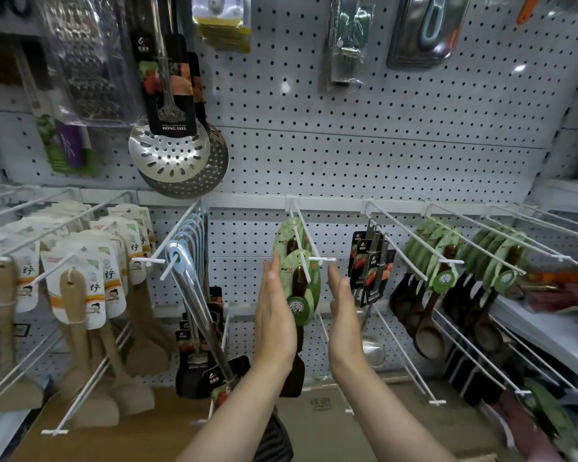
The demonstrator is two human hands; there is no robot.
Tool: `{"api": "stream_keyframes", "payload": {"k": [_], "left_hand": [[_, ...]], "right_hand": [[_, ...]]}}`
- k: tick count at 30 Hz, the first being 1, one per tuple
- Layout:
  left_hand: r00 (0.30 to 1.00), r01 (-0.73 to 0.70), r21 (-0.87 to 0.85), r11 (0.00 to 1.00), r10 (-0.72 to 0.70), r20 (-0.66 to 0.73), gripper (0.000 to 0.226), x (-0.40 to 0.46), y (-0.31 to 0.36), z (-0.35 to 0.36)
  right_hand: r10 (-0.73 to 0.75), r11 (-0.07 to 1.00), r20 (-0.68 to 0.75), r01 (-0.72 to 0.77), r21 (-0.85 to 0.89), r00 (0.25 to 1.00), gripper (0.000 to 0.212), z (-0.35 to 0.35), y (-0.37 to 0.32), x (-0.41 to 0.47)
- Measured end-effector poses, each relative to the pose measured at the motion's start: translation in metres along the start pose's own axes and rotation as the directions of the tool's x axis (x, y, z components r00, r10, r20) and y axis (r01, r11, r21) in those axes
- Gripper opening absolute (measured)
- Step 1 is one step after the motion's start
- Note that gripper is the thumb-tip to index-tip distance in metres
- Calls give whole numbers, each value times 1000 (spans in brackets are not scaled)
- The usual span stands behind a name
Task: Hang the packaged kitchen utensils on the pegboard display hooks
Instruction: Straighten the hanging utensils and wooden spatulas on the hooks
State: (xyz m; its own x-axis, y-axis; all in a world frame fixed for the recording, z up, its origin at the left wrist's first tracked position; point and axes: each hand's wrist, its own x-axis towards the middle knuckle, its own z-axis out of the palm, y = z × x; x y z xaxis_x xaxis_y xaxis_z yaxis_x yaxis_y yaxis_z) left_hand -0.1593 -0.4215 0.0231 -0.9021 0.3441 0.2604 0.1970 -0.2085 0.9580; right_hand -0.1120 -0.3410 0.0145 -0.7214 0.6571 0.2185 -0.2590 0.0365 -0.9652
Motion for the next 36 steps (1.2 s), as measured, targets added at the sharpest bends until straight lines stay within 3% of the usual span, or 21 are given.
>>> {"api": "stream_keyframes", "payload": {"k": [6,10,17,26,36], "left_hand": [[999,-7,42,999,6,40,65,1,2,2],[999,13,33,999,-15,38,69,13,3,1],[999,43,33,999,-44,20,84,31,1,5],[999,39,29,999,-40,25,69,40,-2,8],[999,38,36,999,-39,38,86,44,-3,4]], "right_hand": [[8,1000,61,-9,19,998,47,10,-2,3],[38,999,47,-39,28,998,30,17,-14,8],[95,995,60,-94,-15,994,35,19,-17,32],[123,991,70,-119,-61,990,37,18,-17,41],[154,985,55,-148,-89,987,48,21,-20,43]]}}
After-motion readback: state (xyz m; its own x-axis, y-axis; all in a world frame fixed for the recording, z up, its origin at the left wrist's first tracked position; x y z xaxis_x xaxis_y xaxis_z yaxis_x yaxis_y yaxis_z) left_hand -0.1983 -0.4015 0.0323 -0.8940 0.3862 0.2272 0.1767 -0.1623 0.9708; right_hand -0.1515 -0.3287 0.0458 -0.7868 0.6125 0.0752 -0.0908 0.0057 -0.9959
